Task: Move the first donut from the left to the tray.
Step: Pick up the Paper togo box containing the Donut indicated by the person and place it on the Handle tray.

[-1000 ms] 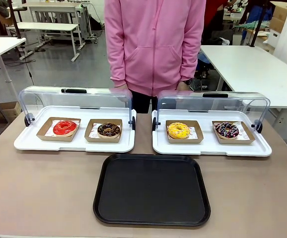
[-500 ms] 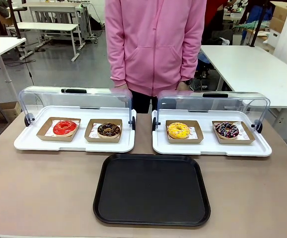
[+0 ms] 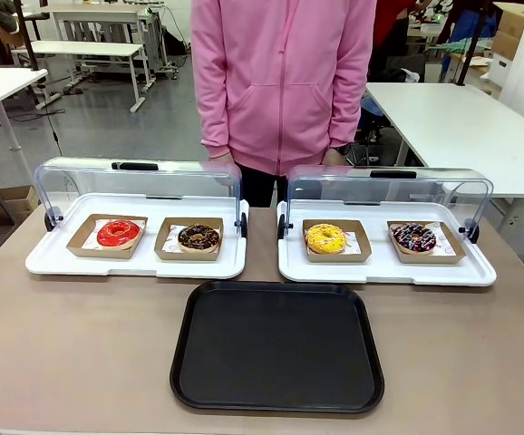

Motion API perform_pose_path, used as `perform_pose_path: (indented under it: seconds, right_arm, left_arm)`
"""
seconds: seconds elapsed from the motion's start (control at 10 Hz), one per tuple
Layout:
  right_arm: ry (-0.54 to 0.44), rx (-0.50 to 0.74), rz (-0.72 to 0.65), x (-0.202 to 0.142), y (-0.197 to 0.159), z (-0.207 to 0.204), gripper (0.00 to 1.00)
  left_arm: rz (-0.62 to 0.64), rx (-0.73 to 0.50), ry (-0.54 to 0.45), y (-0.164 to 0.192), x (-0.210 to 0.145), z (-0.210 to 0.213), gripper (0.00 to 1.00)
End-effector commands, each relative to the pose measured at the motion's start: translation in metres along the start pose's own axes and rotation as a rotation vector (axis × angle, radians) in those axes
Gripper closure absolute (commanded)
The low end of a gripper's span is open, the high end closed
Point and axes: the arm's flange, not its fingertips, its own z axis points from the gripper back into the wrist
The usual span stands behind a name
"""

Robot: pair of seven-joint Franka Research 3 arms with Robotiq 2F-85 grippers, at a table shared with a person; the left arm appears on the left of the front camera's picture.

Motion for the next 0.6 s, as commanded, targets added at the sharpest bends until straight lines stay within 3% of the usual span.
perform_pose_path:
  seconds: [0.0,0.5]
  right_arm:
    - [-0.008,0.004,0.006,0.0021,0.0033,0.0019,0.0]
    - [-0.008,0.004,0.006,0.0021,0.0033,0.0019,0.0]
  left_arm:
    - [-0.009,-0.001,-0.006,-0.0012,0.0017,0.0011,0.0]
    - [-0.009,-0.001,-0.006,-0.0012,0.0017,0.0011,0.0]
